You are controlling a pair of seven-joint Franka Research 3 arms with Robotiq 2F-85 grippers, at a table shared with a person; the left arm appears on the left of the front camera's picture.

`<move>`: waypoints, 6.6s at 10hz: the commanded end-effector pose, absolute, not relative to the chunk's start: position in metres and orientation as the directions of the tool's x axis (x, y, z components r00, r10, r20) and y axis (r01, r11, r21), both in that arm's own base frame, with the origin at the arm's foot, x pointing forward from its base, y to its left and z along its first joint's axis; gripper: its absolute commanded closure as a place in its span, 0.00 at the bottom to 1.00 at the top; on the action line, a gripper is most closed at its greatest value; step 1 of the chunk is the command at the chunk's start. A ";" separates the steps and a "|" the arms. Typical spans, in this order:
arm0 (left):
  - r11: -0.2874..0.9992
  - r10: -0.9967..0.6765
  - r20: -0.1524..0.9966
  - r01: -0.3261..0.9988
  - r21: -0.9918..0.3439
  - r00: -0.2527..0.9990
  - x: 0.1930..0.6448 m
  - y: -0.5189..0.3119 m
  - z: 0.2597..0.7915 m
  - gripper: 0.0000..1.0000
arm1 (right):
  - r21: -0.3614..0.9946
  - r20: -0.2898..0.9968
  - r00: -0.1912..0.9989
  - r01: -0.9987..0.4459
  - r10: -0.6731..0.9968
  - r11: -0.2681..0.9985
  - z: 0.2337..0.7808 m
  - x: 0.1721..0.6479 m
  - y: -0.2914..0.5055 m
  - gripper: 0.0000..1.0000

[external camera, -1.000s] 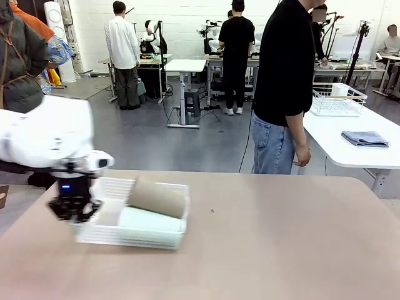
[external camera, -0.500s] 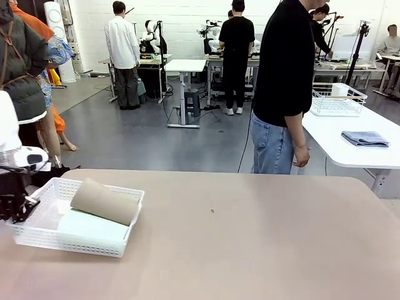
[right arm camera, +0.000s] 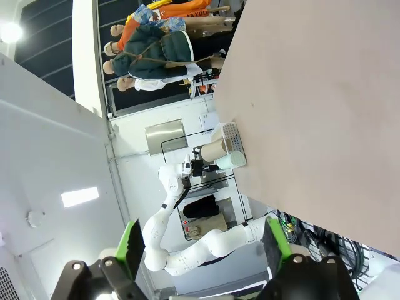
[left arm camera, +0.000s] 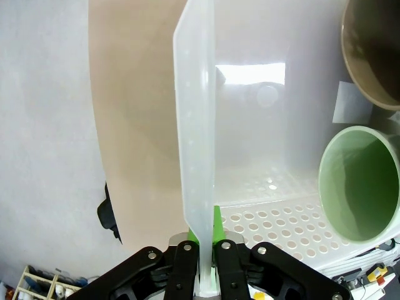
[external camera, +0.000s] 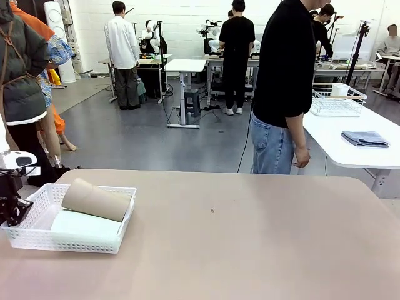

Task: Clean and organize the cups into the basket.
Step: Move the Organizing basket back to the left side of the table.

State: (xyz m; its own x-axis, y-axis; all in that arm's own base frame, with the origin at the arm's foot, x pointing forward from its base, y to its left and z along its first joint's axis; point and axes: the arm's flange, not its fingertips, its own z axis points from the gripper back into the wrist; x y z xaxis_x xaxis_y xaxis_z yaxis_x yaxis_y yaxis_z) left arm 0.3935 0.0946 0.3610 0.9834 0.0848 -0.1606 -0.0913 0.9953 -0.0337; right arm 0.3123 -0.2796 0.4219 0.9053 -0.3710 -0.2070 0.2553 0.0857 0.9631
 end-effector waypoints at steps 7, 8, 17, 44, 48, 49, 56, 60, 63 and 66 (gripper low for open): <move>0.995 0.085 -0.161 -0.091 -0.034 0.983 0.394 0.095 0.361 0.95 | 0.964 -0.210 0.906 0.254 -0.368 0.076 0.423 0.309 -0.277 0.00; 0.995 0.086 -0.165 -0.092 -0.031 0.983 0.393 0.094 0.359 0.95 | 0.964 -0.210 0.906 0.254 -0.368 0.076 0.423 0.309 -0.277 0.00; 0.999 0.041 -0.173 -0.036 0.031 0.984 0.389 0.101 0.355 0.00 | 0.964 -0.210 0.906 0.254 -0.368 0.076 0.423 0.309 -0.277 0.00; 0.632 0.103 0.175 0.072 -0.772 0.979 0.245 0.139 0.563 0.00 | 0.964 -0.210 0.906 0.254 -0.368 0.076 0.423 0.309 -0.277 0.00; 0.368 0.008 0.136 0.123 -0.922 0.991 0.244 0.234 0.575 0.00 | 0.964 -0.210 0.906 0.254 -0.368 0.076 0.423 0.309 -0.277 0.00; 0.347 -0.023 0.132 0.132 -0.928 0.991 0.249 0.255 0.563 0.00 | 0.964 -0.210 0.906 0.254 -0.368 0.076 0.423 0.309 -0.277 0.00; 0.362 0.065 0.227 0.189 -0.913 0.972 0.231 0.344 0.546 0.00 | 0.964 -0.210 0.906 0.254 -0.368 0.076 0.423 0.309 -0.277 0.00; 0.416 0.068 0.285 0.232 -0.879 0.956 0.213 0.335 0.569 0.00 | 0.964 -0.210 0.906 0.254 -0.368 0.076 0.423 0.309 -0.277 0.00; 0.391 0.087 0.271 0.217 -0.894 0.959 0.215 0.338 0.559 0.00 | 0.964 -0.210 0.906 0.254 -0.368 0.076 0.423 0.309 -0.277 0.00; 0.391 0.087 0.271 0.217 -0.894 0.959 0.215 0.338 0.559 0.00 | 0.964 -0.210 0.906 0.254 -0.368 0.076 0.423 0.309 -0.277 0.00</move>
State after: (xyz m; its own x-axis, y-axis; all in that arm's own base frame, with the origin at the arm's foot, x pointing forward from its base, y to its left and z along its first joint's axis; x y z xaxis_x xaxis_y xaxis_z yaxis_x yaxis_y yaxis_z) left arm 0.2152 0.3362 0.5586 0.9601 0.0864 0.2661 0.2127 0.3922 -0.8949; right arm 0.3122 -0.2793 0.4217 0.9054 -0.3703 -0.2078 0.2557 0.0847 0.9630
